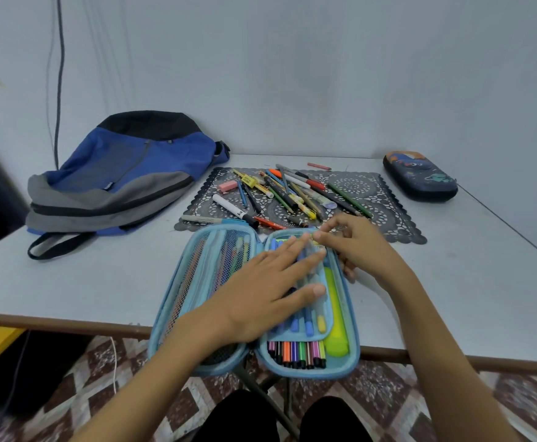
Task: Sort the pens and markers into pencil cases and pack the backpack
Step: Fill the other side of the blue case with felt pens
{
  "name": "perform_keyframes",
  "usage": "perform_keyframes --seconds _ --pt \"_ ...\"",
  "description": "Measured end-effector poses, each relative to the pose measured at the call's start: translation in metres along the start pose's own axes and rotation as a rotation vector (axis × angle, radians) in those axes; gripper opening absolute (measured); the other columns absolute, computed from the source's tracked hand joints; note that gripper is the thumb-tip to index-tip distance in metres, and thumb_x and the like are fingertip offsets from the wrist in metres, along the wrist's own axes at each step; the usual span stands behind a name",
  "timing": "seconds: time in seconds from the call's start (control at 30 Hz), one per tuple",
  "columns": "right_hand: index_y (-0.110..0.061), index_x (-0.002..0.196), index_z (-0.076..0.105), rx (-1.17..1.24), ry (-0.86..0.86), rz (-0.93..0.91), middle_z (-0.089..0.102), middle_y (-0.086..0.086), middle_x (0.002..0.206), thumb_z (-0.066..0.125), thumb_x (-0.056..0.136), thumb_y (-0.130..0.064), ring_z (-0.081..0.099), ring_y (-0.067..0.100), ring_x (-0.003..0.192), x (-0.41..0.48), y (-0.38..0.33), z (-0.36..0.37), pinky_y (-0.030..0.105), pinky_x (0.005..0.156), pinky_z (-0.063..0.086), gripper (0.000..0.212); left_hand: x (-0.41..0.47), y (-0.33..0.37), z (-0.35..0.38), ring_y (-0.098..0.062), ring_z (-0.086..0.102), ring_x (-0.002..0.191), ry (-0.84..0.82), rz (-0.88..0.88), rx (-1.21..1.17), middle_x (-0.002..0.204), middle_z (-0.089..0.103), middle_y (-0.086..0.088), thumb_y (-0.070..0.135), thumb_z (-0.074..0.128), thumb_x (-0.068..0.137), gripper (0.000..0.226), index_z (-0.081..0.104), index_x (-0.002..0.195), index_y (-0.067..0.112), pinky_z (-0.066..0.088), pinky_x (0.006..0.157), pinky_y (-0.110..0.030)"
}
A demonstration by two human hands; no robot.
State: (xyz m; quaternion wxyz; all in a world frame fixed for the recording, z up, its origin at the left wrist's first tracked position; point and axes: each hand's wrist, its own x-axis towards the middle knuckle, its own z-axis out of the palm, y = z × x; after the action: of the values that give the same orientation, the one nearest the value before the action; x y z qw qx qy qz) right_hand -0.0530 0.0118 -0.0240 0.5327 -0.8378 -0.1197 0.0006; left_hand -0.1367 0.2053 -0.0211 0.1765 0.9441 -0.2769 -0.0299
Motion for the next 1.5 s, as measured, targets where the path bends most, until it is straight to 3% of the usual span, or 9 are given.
perform_keyframes --seconds 0.17,0.27,0.43,0.73,0.93,1.1,1.3,1.4,1.5 --pt "-0.008 0.095 0.060 0.022 -0.001 0.042 0.048 0.002 0.042 0.065 0.092 -0.022 0.042 0.022 0.030 -0.004 0.000 0.000 0.027 0.036 0.040 0.015 -0.014 -0.043 -0.023 -0.005 0.031 0.140 0.399 -0.160 -0.256 0.154 0.033 0.012 0.057 0.040 0.093 0.051 0.047 0.139 0.036 0.024 0.115 -0.032" --pt "-0.006 0.097 0.058 0.016 -0.002 0.066 0.046 -0.002 0.039 0.056 0.095 -0.011 0.040 0.020 0.027 -0.003 0.000 0.001 0.026 0.034 0.037 0.006 -0.034 -0.085 -0.038 -0.017 0.062 0.102 0.544 -0.434 -0.210 0.116 0.065 0.001 0.048 0.048 0.084 0.036 0.064 0.110 0.030 0.049 0.092 -0.036" --pt "-0.007 0.096 0.058 -0.001 0.010 0.085 0.047 -0.003 0.040 0.052 0.096 -0.008 0.039 0.021 0.027 -0.001 0.000 0.002 0.026 0.033 0.037 0.006 -0.062 -0.107 -0.041 -0.009 0.065 0.053 0.365 -0.647 -0.299 0.070 0.072 -0.004 0.032 0.066 0.091 0.022 0.074 0.083 0.013 0.056 0.058 -0.026" --pt "-0.002 0.102 0.056 0.080 -0.009 0.149 0.052 0.006 0.050 0.051 0.096 -0.005 0.042 0.017 0.027 -0.005 -0.007 0.002 0.023 0.029 0.039 0.008 -0.057 -0.106 -0.053 -0.014 0.065 0.059 0.315 -0.657 -0.559 0.073 0.071 -0.011 0.019 0.067 0.090 0.020 0.070 0.085 0.000 0.052 0.055 -0.024" --pt "-0.004 0.103 0.051 0.166 -0.062 0.193 0.055 0.012 0.049 0.051 0.097 -0.003 0.051 0.022 0.032 -0.009 -0.010 0.003 0.028 0.033 0.047 0.006 -0.032 -0.086 -0.089 -0.023 0.062 0.069 0.450 -0.528 -0.390 0.087 0.070 -0.023 0.023 0.067 0.090 0.024 0.067 0.084 0.000 0.051 0.063 -0.030" --pt "-0.001 0.101 0.050 0.216 -0.076 0.220 0.058 0.016 0.057 0.055 0.094 0.000 0.058 0.024 0.038 -0.010 -0.011 0.004 0.029 0.038 0.053 0.008 -0.002 -0.046 -0.108 -0.021 0.061 0.090 0.521 -0.391 0.067 0.090 0.067 -0.001 0.035 0.064 0.090 0.017 0.070 0.091 0.019 0.047 0.081 -0.036" --pt "0.001 0.088 0.054 0.208 -0.129 0.237 0.062 0.022 0.060 0.057 0.092 0.002 0.061 0.028 0.042 -0.011 -0.008 0.001 0.027 0.038 0.051 0.006 0.027 0.006 -0.079 -0.032 0.059 0.090 0.495 -0.232 0.619 0.099 0.065 -0.003 0.032 0.044 0.099 0.020 0.060 0.103 0.022 0.026 0.053 -0.029" --pt "0.002 0.083 0.054 0.200 -0.179 0.247 0.062 0.024 0.061 0.057 0.092 0.001 0.057 0.025 0.039 -0.011 -0.010 -0.003 0.024 0.035 0.045 0.009 0.018 0.010 -0.059 -0.026 0.057 0.061 0.568 0.051 0.766 0.071 0.056 -0.002 0.020 0.067 0.086 0.008 0.060 0.084 0.016 0.010 0.047 -0.022" --pt "0.002 0.086 0.058 0.139 -0.166 0.242 0.058 0.019 0.053 0.056 0.091 -0.001 0.047 0.019 0.031 -0.010 -0.008 -0.009 0.020 0.032 0.030 0.006 0.007 -0.009 -0.034 -0.023 0.053 0.062 0.582 0.356 0.803 0.075 0.059 -0.006 0.014 0.063 0.084 0.003 0.060 0.086 0.015 0.021 0.047 -0.024"
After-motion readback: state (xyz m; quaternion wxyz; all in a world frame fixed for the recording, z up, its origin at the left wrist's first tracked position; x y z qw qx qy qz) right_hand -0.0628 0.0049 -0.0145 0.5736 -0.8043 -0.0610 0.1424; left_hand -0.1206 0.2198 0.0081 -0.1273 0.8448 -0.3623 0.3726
